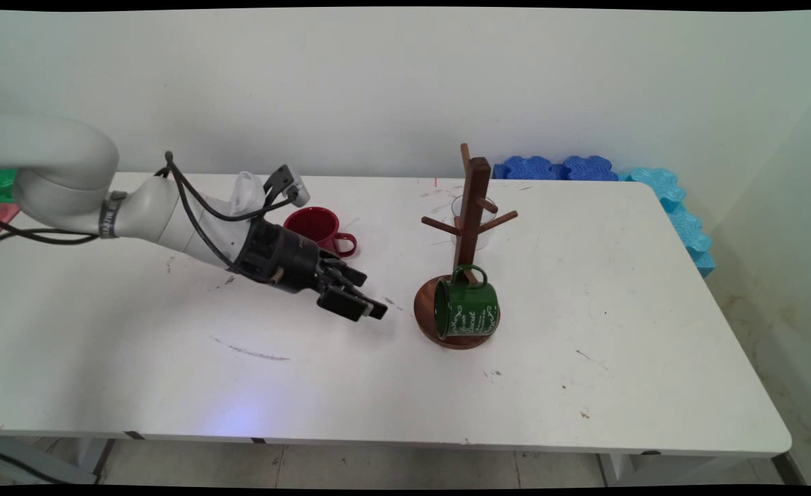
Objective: Pick up the green mug from the rack
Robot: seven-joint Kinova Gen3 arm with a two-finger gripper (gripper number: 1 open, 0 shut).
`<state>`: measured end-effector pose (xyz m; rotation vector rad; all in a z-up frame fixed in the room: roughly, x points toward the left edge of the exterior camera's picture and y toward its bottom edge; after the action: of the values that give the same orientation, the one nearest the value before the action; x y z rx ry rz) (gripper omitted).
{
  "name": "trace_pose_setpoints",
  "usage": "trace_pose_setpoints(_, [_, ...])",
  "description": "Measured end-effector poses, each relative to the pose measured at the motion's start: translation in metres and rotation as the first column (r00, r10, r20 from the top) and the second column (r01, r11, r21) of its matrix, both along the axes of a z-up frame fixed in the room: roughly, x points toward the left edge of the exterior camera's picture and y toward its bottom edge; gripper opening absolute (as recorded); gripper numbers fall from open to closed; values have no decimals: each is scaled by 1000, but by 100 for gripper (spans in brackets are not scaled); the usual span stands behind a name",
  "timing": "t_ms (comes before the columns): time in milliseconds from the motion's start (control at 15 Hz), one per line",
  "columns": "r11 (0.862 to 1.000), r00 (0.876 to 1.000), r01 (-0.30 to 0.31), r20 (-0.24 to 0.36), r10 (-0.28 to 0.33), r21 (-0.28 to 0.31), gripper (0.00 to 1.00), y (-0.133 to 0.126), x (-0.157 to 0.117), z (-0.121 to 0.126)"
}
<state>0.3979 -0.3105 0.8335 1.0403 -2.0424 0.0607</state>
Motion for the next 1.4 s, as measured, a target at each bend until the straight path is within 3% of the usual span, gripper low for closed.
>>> trace_pose_setpoints(467, [1000, 995, -30, -91, 31, 5, 100, -3, -12, -11])
trace_pose_setpoints(1400, [999, 982, -49, -181, 51, 16, 100, -12, -41, -28])
